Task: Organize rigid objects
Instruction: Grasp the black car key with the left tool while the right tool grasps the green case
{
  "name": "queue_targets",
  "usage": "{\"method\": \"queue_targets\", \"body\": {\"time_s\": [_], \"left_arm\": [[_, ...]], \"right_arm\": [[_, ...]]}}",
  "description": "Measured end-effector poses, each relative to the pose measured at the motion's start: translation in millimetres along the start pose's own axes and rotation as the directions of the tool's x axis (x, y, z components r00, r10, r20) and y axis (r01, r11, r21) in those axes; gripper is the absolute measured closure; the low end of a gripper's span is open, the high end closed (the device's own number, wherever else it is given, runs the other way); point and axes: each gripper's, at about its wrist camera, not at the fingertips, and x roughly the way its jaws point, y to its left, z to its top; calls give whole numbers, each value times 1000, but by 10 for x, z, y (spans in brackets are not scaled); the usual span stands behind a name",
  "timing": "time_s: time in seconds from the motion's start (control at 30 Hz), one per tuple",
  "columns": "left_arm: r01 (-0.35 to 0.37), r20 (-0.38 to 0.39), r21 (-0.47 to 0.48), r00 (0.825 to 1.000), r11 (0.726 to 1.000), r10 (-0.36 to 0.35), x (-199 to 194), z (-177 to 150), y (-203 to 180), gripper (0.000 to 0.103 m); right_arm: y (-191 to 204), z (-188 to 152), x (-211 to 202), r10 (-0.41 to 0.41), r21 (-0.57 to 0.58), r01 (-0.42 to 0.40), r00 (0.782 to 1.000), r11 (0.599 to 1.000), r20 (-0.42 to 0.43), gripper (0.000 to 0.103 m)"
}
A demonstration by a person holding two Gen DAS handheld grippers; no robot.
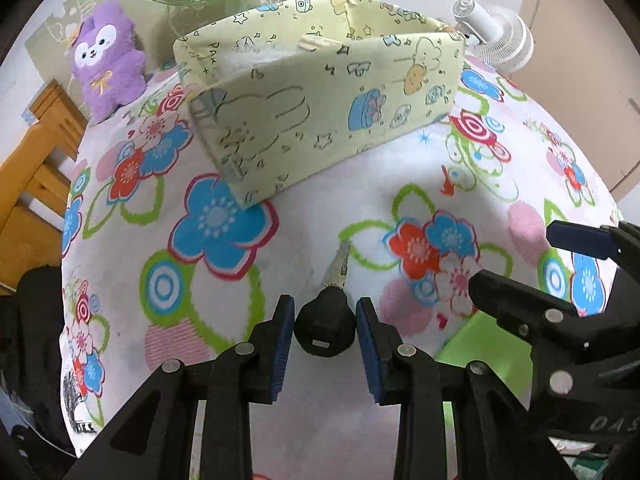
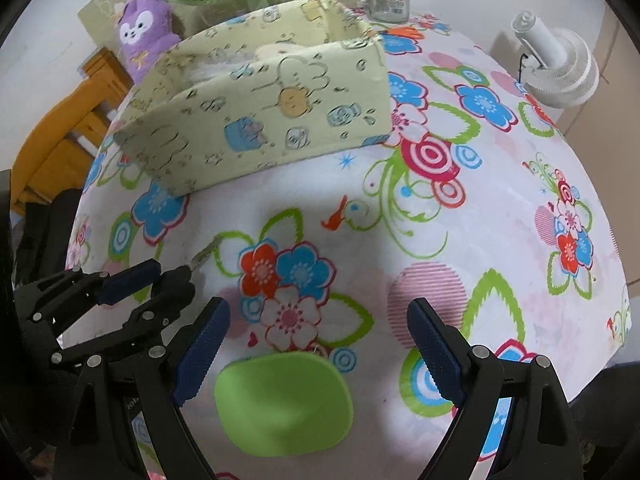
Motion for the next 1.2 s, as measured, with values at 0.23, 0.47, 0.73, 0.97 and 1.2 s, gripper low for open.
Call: {"method": "queue_targets", "body": {"time_s": [0.23, 0.47, 0.73, 0.97, 1.2], "left_arm": [[9, -16, 30, 1000, 999, -9, 37, -163, -11, 71], [16, -28, 49, 999, 999, -14, 38, -296, 44, 71], [26, -27, 66, 999, 998, -24, 19, -416, 94, 71], [37, -25, 63, 999, 997, -36, 18, -421, 106, 71], [34, -25, 63, 999, 997, -32, 3, -450, 111, 71]], "right_arm": [[47, -143, 65, 15, -2, -15, 999, 1000, -38, 11], [188, -251, 102, -14, -88, 9, 998, 996, -59, 7], [270, -387, 169, -47, -144, 33, 994, 989, -97, 1], [323, -501, 238, -58, -152, 40, 992, 987, -116, 0], [430, -584, 290, -82, -204, 62, 993, 977, -90, 0]]}}
